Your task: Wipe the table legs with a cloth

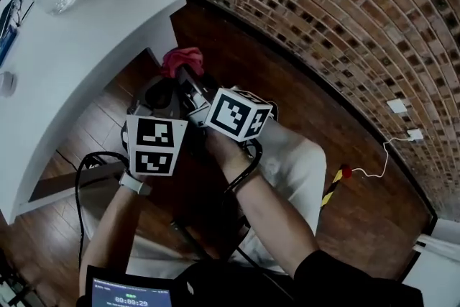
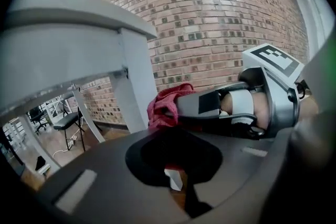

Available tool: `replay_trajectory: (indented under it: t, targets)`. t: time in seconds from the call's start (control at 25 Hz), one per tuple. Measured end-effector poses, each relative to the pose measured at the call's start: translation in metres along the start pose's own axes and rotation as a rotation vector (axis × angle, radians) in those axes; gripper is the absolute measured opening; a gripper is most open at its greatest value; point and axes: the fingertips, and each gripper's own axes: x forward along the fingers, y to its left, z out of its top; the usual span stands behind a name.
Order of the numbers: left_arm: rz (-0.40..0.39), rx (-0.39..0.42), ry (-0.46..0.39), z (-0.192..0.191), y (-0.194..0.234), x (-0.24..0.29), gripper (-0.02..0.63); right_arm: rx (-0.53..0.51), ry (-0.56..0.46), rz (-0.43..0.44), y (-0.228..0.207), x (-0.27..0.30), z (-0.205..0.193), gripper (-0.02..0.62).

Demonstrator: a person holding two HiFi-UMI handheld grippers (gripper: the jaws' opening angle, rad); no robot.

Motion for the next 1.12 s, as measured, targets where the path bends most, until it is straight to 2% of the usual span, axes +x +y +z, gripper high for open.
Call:
replay_trajectory:
  t: [0.36,0.52,0.76,1.12]
  targets:
    - [-0.042,0.009,0.104,-0.056,-0.009,0.04,-0.005,0.075,0.01,-0.09,-0.063,0.004,-0.035,0.057]
    - [-0.064,-0.01,0.178,-0.095,-0.016,0.056,-0.005,0.116,0.048,-0.145,-0.097,0.004,-0.066,0.057]
    - [-0.122,0.002,0.291,-0.161,-0.029,0.089,-0.005,0.206,0.079,-0.217,-0.157,0.001,-0.112,0.057]
    - [-0.19,-0.015,0.382,-0.236,-0.049,0.136,-0.005,0.301,0.082,-0.296,-0.242,-0.002,-0.161,0.057]
